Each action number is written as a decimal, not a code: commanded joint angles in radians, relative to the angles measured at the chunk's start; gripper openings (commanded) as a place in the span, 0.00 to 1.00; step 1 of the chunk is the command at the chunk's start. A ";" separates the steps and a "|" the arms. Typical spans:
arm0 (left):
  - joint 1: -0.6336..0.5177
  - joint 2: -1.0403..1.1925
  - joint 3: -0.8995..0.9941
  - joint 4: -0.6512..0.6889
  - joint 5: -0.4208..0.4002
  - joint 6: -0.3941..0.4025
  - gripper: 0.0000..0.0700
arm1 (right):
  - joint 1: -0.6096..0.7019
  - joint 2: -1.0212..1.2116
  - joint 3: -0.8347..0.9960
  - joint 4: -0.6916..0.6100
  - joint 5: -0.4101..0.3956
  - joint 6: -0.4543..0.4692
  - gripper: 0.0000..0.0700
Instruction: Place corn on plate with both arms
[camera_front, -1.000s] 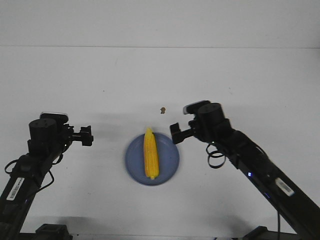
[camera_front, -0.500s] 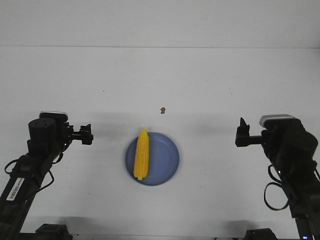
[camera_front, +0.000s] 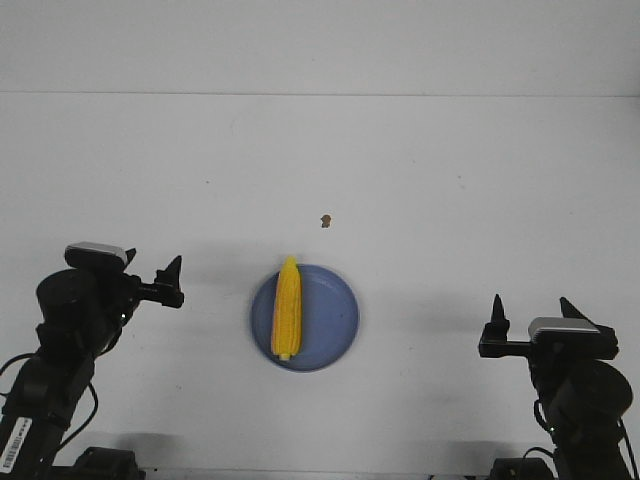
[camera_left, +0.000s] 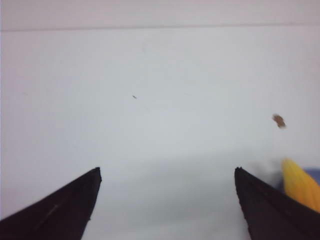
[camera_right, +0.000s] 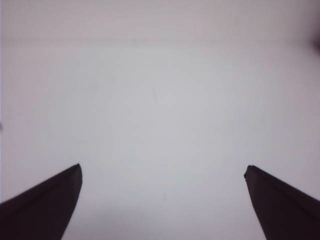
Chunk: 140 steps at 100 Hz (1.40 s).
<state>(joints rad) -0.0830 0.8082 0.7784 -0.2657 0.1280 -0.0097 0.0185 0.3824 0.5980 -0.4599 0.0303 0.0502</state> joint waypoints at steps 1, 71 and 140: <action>-0.008 -0.027 -0.042 0.016 0.002 -0.003 0.72 | 0.000 -0.017 0.013 0.010 0.005 0.012 0.99; -0.009 -0.235 -0.142 0.005 -0.001 0.021 0.02 | 0.000 -0.028 0.013 0.048 0.004 0.008 0.00; -0.009 -0.237 -0.142 0.005 -0.001 0.029 0.02 | 0.000 -0.028 0.013 0.048 0.004 0.008 0.00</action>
<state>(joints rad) -0.0914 0.5697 0.6292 -0.2695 0.1287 0.0025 0.0185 0.3504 0.6010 -0.4244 0.0307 0.0528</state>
